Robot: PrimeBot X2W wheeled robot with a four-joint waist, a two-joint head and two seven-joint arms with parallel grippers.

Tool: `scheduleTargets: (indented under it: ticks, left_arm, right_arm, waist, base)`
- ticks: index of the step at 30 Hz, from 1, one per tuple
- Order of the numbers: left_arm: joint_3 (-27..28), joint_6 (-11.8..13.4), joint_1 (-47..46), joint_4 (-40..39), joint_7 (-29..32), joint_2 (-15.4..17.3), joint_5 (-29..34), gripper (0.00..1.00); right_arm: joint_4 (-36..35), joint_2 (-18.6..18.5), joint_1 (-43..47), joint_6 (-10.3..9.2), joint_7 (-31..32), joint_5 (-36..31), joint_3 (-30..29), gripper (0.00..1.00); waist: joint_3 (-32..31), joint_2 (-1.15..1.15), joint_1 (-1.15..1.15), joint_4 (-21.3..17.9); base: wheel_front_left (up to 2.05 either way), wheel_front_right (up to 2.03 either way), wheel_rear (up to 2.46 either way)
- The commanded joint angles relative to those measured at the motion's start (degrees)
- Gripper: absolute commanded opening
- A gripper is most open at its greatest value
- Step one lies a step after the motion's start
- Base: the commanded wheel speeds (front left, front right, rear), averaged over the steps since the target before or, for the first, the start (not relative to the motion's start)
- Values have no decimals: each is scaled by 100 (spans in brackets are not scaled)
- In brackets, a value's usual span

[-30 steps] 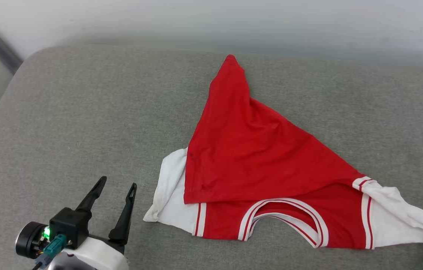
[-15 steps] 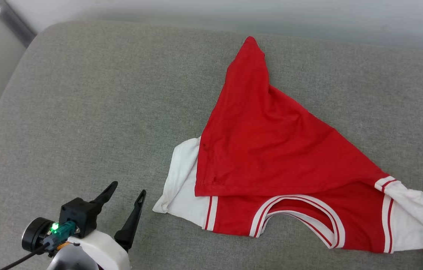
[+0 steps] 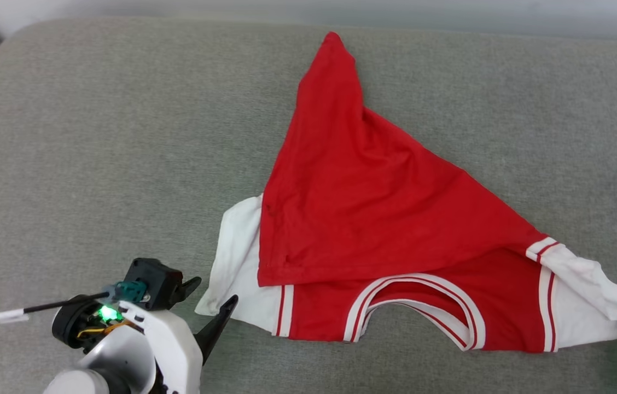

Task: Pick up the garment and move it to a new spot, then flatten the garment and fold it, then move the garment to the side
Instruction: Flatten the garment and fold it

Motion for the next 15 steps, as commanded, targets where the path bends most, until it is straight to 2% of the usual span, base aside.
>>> scheduleTargets:
  ticks: [1,10,15]
  left_arm:
    - [-5,-12,-82,22,28,-21,-16,100]
    - [-73,153,-239,418,372,151,180,100]
    - [-157,172,-72,607,470,85,75,100]
  right_arm:
    - [-37,25,-91,-6,8,5,15,0]
    - [-344,-49,-218,-6,-23,-9,149,0]
    - [-400,-39,-215,-5,-73,29,231,0]
  waist:
    - [82,0,0,-84]
    - [329,0,0,-304]
    - [366,0,0,-298]
  base:
    - [0,0,0]
    - [0,0,0]
    - [0,0,0]
